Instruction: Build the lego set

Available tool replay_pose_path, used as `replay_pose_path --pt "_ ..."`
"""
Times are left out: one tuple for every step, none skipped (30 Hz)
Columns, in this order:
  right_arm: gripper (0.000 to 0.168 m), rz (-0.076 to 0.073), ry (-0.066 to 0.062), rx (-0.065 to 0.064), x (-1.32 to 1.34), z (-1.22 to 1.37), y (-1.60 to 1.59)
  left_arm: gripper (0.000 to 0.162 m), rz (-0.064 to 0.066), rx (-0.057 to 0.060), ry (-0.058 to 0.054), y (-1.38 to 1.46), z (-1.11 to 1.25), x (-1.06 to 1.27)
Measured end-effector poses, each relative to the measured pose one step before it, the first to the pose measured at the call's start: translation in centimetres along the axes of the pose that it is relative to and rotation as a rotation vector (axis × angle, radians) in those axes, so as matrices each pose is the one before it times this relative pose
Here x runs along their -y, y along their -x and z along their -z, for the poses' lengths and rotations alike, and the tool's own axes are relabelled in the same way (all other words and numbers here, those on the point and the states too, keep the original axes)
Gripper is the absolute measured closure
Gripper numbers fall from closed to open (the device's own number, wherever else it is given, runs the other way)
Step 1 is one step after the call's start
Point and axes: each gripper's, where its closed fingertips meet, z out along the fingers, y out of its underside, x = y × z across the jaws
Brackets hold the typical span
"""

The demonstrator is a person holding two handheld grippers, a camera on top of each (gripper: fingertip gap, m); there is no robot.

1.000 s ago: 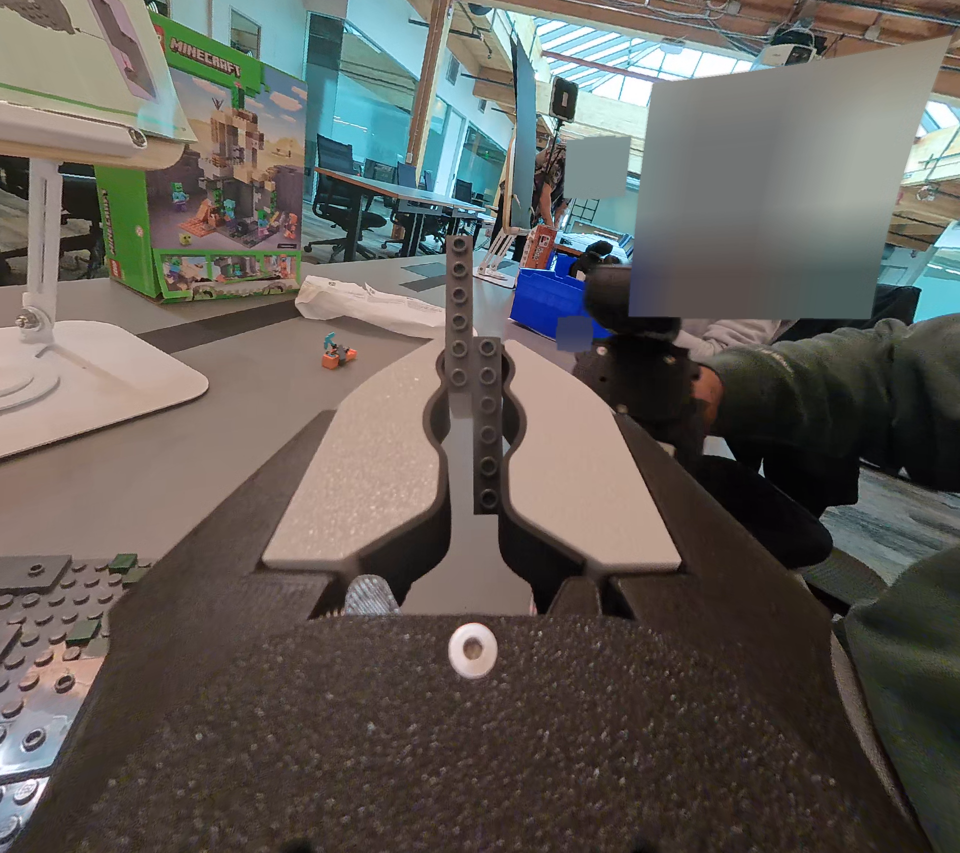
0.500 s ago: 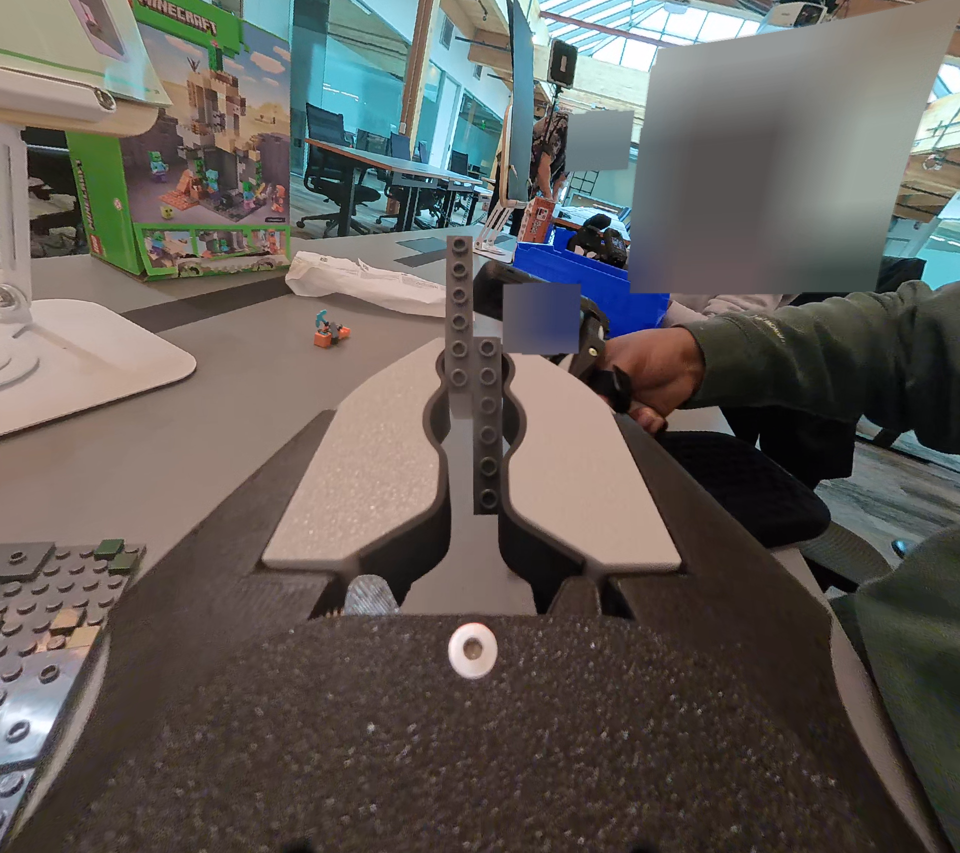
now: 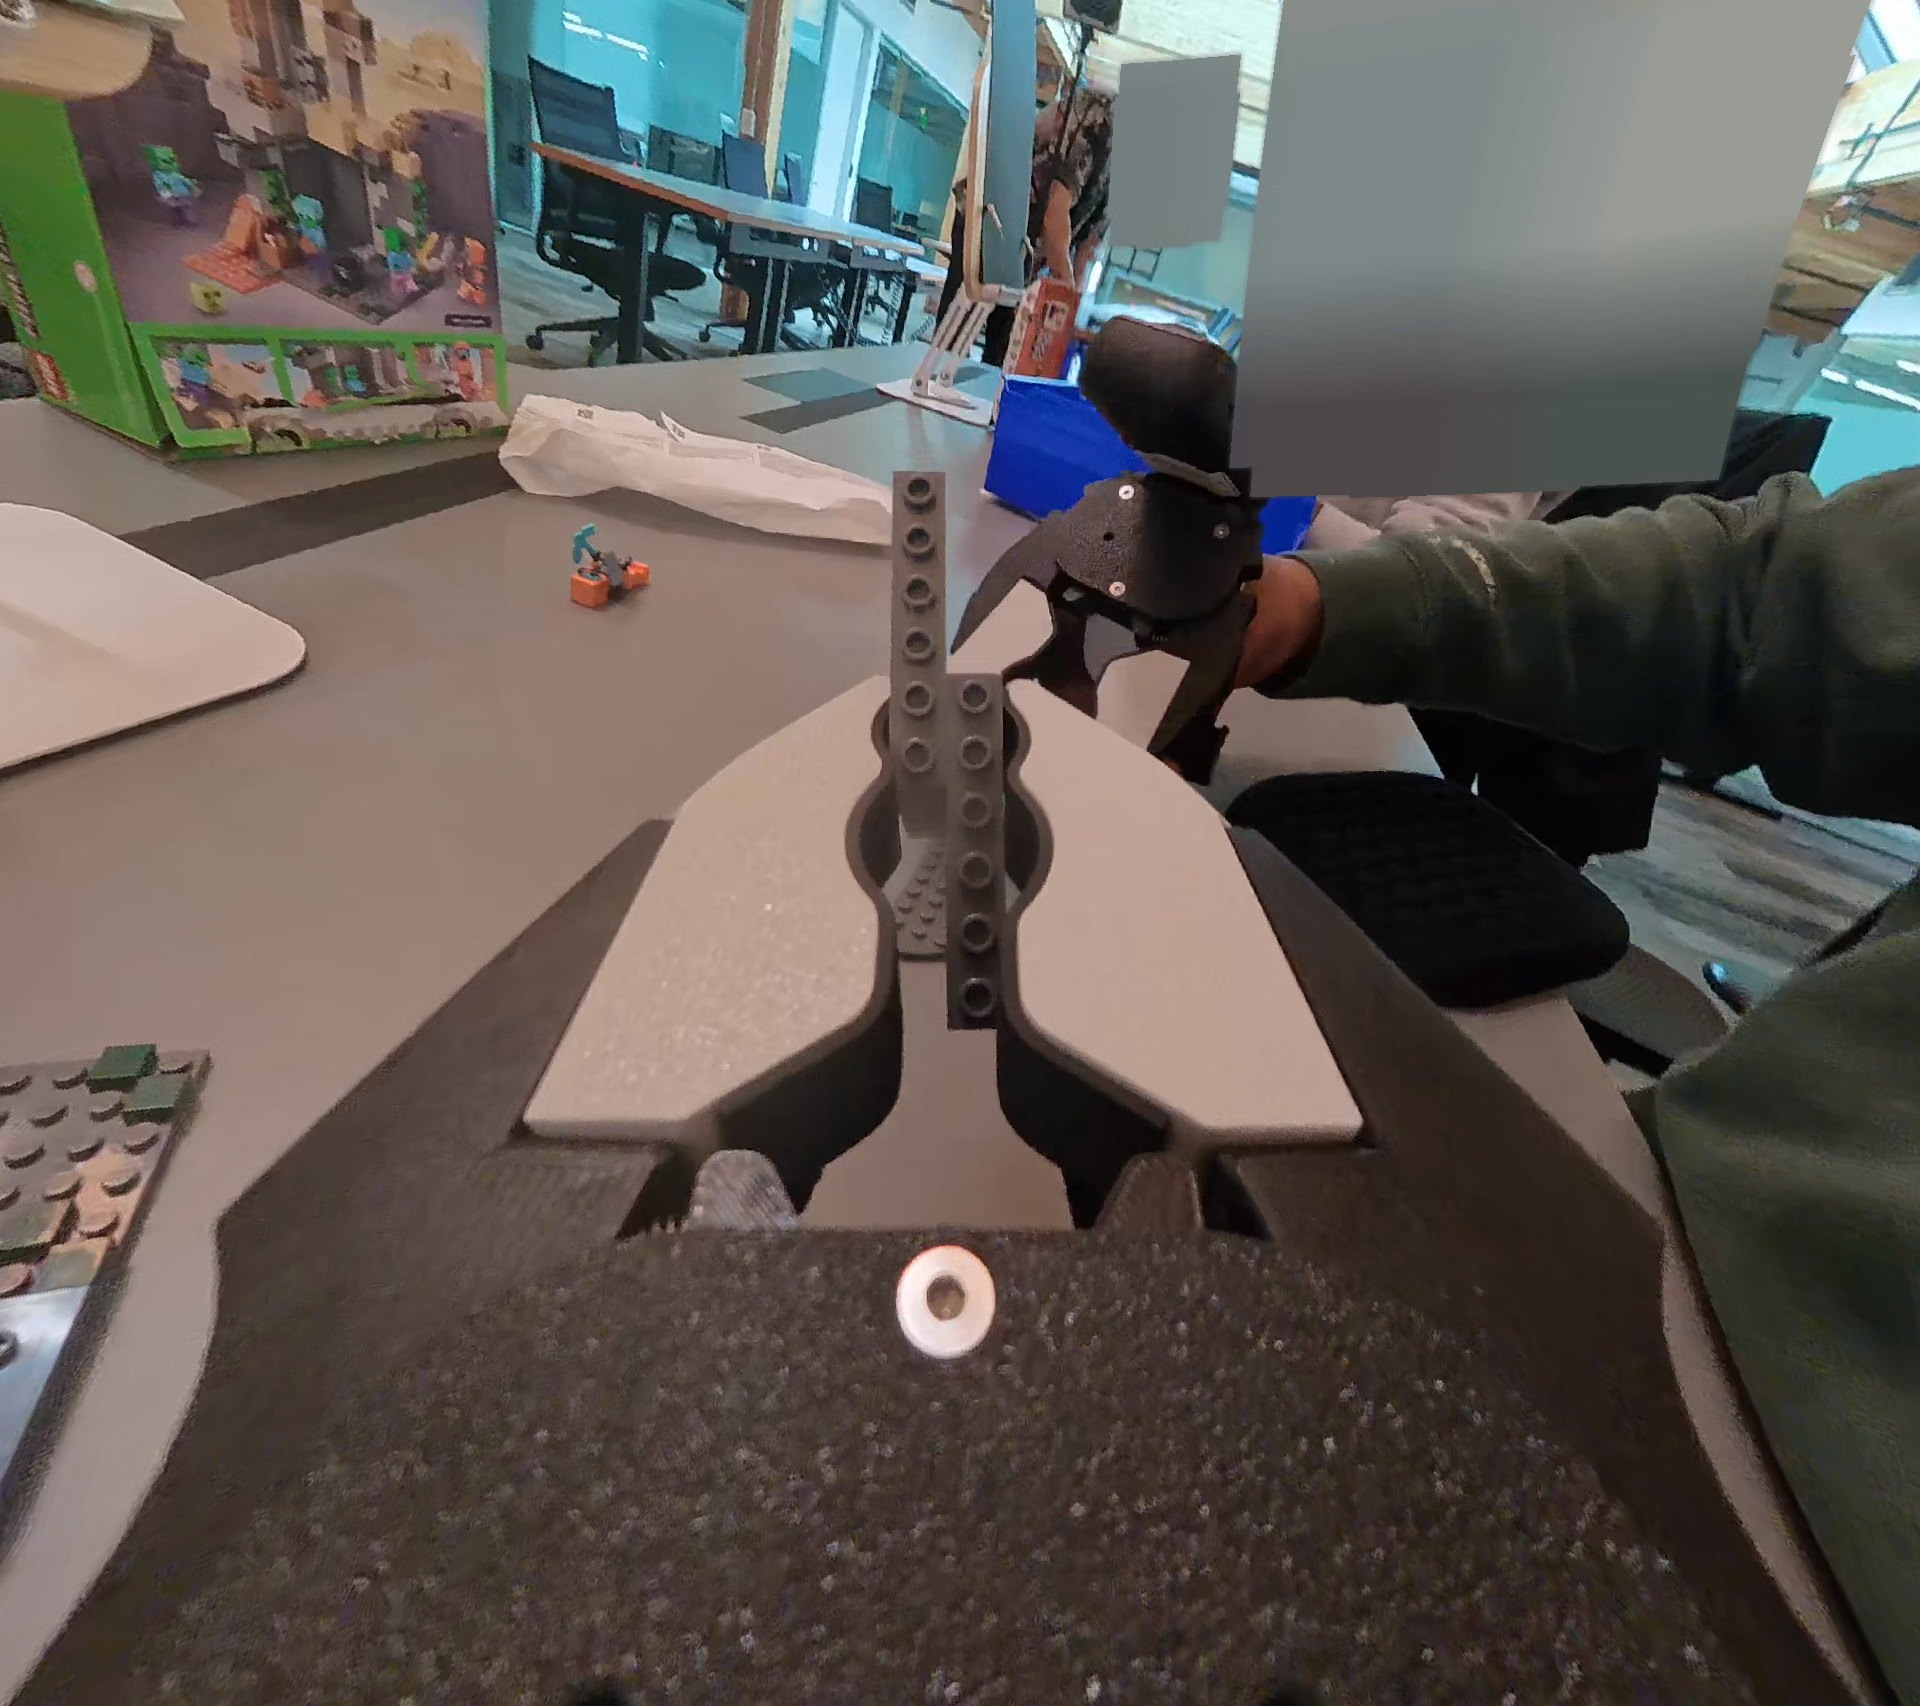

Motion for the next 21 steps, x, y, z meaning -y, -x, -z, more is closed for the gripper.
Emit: replay_pose_path --pt "0.126 0.0478 0.0089 -0.0048 -0.159 -0.283 0.165 0.148 -0.0044 -0.0036 0.0223 -0.050 -0.146 -0.303" --pt "0.122 0.0333 -0.0025 0.0073 0.121 -0.313 0.285 0.148 -0.0052 0.0045 0.0255 0.092 -0.134 -0.339" --pt "0.124 0.0251 -0.0061 0.0095 0.261 -0.362 0.261 0.147 -0.0025 0.0018 0.0319 0.098 -0.139 -0.384" --pt "0.128 0.0216 -0.0064 0.0128 0.333 -0.347 0.223 0.148 0.0006 -0.0072 0.0405 0.017 -0.193 -0.407" --pt "0.134 0.0174 -0.0040 0.0107 0.342 -0.305 0.094 0.148 -0.0033 -0.0120 0.0494 -0.015 -0.261 -0.424" --pt "0.138 0.0203 0.0002 0.0206 0.306 -0.282 0.157 0.148 -0.0094 -0.0075 0.0621 0.096 -0.321 -0.475" --pt "0.138 0.0301 0.0017 0.0300 0.312 -0.264 0.280 0.148 -0.0144 -0.0108 0.0738 0.070 -0.395 -0.553" --pt "0.139 0.0328 0.0014 0.0292 0.323 -0.270 0.278 0.148 -0.0180 -0.0183 0.0755 -0.072 -0.457 -0.532" --pt "0.139 0.0268 -0.0006 0.0260 0.346 -0.269 0.220 0.148 -0.0165 -0.0183 0.0752 -0.112 -0.512 -0.489" --pt "0.139 0.0164 -0.0013 0.0174 0.318 -0.272 0.073 0.148 -0.0215 -0.0170 0.0719 -0.145 -0.581 -0.416" --pt "0.139 0.0109 -0.0051 0.0107 0.302 -0.200 -0.020 0.148 -0.0236 -0.0143 0.0728 -0.138 -0.604 -0.397" --pt "0.139 0.0054 -0.0116 0.0091 0.279 -0.081 -0.030 0.148 -0.0235 0.0002 0.0625 0.051 -0.593 -0.243" --pt "0.135 -0.0031 -0.0143 0.0139 0.211 0.039 0.065 0.148 -0.0237 0.0023 0.0442 0.058 -0.561 -0.073" --pt "0.129 -0.0097 -0.0113 0.0085 0.064 0.140 0.008 0.148 -0.0171 -0.0104 0.0439 -0.091 -0.525 -0.133" --pt "0.126 -0.0081 -0.0091 -0.0008 -0.079 0.259 -0.083 0.148 -0.0175 -0.0070 0.0418 -0.041 -0.487 -0.178" --pt "0.124 -0.0036 -0.0145 -0.0080 -0.119 0.338 -0.151 0.148 -0.0203 0.0093 0.0329 0.178 -0.430 -0.116" --pt "0.124 -0.0036 -0.0192 -0.0103 -0.146 0.380 -0.178 0.148 -0.0142 0.0079 0.0291 0.172 -0.372 -0.109" --pt "0.124 -0.0075 -0.0191 -0.0104 -0.205 0.358 -0.218 0.148 -0.0043 0.0029 0.0240 0.094 -0.299 -0.067" --pt "0.124 -0.0094 -0.0205 -0.0099 -0.236 0.302 -0.238 0.148 -0.0002 0.0069 0.0100 0.156 -0.224 0.094" --pt "0.125 -0.0112 -0.0260 -0.0084 -0.177 0.270 -0.241 0.147 0.0032 0.0036 0.0023 0.101 -0.198 0.156" --pt "0.125 -0.0160 -0.0348 -0.0040 -0.040 0.263 -0.233 0.147 0.0076 0.0025 -0.0012 0.091 -0.211 0.179"
